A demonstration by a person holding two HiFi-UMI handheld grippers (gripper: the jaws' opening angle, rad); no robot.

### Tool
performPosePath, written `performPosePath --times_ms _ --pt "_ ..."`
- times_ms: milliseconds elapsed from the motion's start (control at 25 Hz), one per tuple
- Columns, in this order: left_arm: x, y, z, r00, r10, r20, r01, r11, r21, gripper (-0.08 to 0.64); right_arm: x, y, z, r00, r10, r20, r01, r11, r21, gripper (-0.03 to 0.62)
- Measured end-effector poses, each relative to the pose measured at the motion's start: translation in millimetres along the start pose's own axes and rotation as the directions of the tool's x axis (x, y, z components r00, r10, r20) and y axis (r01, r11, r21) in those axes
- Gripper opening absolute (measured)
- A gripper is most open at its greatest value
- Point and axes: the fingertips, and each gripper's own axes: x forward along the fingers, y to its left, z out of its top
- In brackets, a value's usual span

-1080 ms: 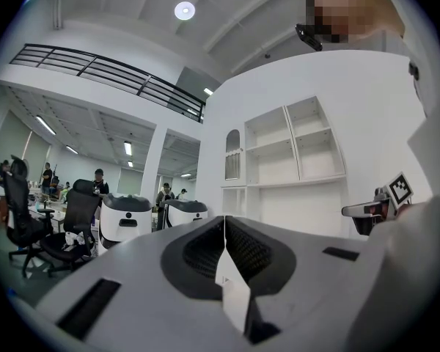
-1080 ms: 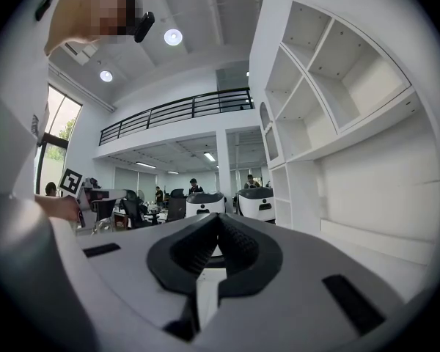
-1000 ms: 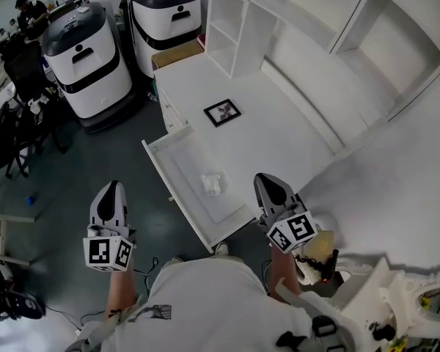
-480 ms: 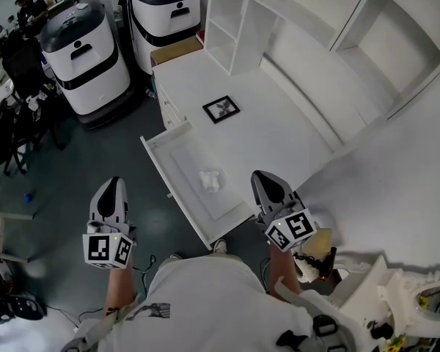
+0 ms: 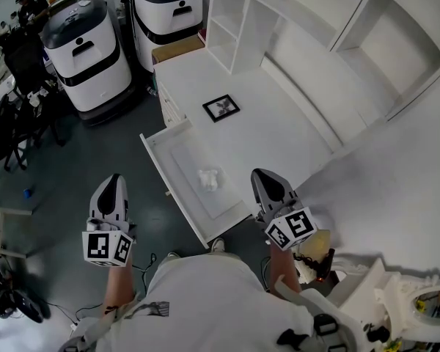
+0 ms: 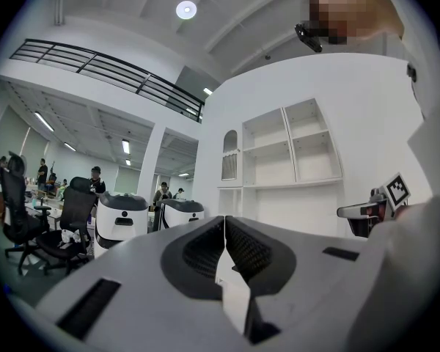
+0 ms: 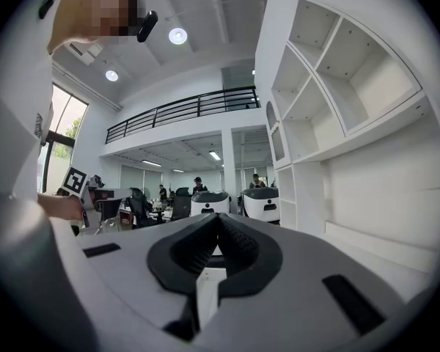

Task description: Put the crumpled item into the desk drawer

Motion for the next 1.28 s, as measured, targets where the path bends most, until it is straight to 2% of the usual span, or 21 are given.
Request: performPosePath --times_ms 800,1280 --pt "-14.5 3.1 0.0 0.999 0.043 -0.013 -0.043 0.999 0.002 0.017 9.4 8.2 -3.5 0.999 0.036 0.002 -0.036 0.999 0.002 0.009" --pt "-6.0 -5.8 -2.7 1.0 0.006 -0.007 -0.006 1.0 -0.003 0.017 2.0 7.0 -6.0 1.0 0.011 0.0 -0.011 1.0 0.009 0.009"
